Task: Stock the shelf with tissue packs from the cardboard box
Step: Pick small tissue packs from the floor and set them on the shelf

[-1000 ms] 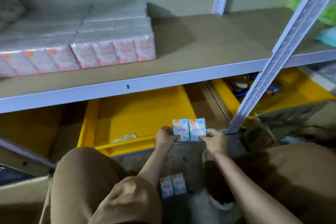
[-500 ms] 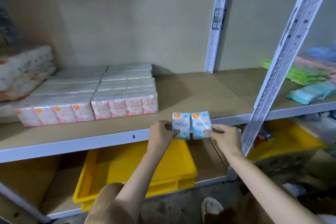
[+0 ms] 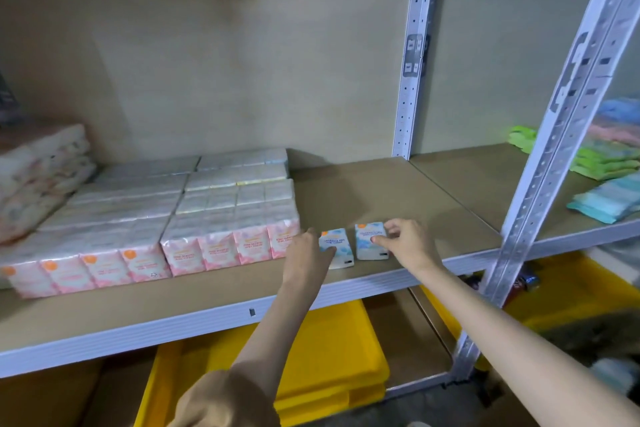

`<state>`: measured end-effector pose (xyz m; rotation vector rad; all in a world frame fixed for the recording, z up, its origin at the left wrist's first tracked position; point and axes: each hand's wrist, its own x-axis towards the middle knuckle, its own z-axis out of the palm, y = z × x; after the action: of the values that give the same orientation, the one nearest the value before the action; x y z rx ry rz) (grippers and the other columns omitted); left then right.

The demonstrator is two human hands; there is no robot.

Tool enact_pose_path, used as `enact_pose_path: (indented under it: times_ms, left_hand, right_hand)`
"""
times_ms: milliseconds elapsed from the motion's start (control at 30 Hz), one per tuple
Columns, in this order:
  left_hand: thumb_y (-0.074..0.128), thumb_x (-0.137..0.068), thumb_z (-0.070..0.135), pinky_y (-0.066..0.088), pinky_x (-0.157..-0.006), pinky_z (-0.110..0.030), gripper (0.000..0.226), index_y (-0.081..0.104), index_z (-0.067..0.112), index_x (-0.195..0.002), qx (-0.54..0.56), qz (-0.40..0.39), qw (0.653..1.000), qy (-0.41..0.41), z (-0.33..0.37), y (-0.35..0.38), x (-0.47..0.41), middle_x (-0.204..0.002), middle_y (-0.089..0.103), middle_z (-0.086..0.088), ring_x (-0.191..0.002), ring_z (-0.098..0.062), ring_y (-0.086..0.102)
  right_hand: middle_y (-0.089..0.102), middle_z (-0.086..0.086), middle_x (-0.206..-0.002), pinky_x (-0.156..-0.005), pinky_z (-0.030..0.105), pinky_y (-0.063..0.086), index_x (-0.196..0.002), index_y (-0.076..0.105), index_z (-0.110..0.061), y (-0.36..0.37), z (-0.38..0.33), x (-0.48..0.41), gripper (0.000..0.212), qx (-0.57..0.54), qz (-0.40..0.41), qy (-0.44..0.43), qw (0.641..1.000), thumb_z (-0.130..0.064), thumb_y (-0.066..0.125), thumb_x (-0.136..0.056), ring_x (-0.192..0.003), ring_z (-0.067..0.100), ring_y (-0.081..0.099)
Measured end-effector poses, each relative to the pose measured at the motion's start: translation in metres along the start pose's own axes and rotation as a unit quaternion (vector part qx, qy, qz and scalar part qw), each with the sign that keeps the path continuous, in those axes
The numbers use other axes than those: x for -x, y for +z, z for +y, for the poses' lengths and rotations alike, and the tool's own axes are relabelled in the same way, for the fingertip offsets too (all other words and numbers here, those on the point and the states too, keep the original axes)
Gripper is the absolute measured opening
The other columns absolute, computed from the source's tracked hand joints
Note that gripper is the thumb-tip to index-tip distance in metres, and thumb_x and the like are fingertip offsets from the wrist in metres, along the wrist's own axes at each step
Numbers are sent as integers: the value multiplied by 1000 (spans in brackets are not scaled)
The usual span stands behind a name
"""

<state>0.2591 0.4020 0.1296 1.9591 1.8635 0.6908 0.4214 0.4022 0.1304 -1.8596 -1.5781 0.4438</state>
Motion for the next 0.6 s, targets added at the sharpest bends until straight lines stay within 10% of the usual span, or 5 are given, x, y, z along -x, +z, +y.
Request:
enact_pose_path:
  times_ms: [200, 600]
  left_hand:
    - [60, -85, 15, 45, -96, -33, 44, 52, 9, -128, -94, -75, 984, 127, -7, 9, -8, -128, 53, -11, -117, -25, 51]
    - [50, -91, 4, 45, -99, -36, 41, 48, 9, -131, -140, -49, 984, 95, 4, 32, -57, -138, 45, -11, -122, -28, 50]
  right_hand:
    - [48, 5, -134, -94, 35, 45, -125, 54, -11, 4, 15, -9, 46, 180, -135, -118, 967, -21, 65, -82, -116, 25, 51]
    - [49, 8, -137, -96, 27, 40, -120, 59, -7, 23, 20, -68, 37, 177, -87, -133, 971, 1, 55, -84, -121, 26, 49]
